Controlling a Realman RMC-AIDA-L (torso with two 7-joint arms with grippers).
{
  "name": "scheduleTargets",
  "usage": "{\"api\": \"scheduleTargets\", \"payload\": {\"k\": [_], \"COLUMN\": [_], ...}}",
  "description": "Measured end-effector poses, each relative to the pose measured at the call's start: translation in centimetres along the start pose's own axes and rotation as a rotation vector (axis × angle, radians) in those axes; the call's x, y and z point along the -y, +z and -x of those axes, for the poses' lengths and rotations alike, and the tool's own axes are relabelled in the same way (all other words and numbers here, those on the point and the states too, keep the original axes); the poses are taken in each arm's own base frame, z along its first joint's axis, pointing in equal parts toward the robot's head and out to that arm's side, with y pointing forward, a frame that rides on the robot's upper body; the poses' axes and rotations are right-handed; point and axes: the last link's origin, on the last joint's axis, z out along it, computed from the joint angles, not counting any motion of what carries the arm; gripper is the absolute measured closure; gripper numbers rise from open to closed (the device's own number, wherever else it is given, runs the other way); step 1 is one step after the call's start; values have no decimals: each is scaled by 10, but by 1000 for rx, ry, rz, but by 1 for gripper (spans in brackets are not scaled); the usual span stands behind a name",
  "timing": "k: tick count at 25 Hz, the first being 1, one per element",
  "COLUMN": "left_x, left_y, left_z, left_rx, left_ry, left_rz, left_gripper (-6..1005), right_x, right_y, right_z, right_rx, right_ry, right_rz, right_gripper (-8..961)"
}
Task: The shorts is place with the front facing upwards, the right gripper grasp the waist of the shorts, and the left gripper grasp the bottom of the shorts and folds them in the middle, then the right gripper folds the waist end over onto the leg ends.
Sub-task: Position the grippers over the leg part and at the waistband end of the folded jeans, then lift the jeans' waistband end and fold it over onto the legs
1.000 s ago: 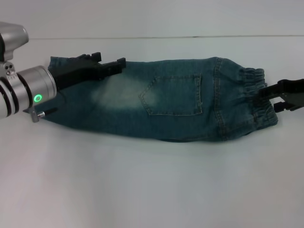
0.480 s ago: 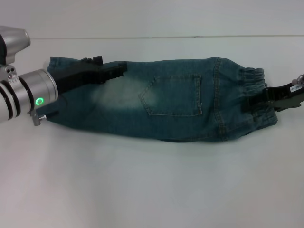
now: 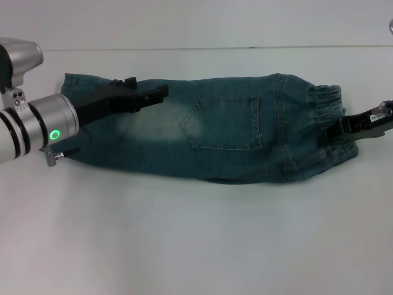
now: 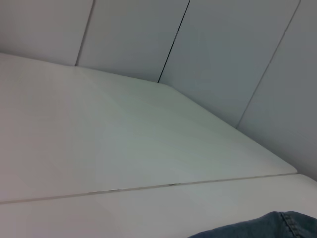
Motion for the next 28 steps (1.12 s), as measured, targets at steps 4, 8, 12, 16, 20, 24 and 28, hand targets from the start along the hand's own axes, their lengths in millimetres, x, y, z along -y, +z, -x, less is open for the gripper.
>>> {"api": "scheduleTargets", "payload": {"k": [4,8,12,16,20,24,28], "left_x": [-1,-1,-1,-1,-5,-16,-26], "left_y": [0,0,0,1,6,19,29], "left_z": [0,0,0,2,3,7,9], "left_rx": [0,0,-3,-10,-54,-147,-234], "left_ry": [-1,-2,-6,-10,13,83,135], "left_rz": [5,7,5,0,-7,-11,-40], "left_gripper": [186,196,207,217,227,237,248], "right_x": [0,0,1,-1,-4,-7,-13], "right_y": [1,1,-1,-7,-24,-52,-75], "right_z": [0,1,0,0,4,12,21], "right_rx": [-3,1,1,-17,-15,-11,-4], "right_ry": [-14,-20,-35,-60,-92,-125,-152], "right_rz": [-8,-13,-12,9,26,43,50], "right_gripper": [658,725,787,831,834,834,836]}}
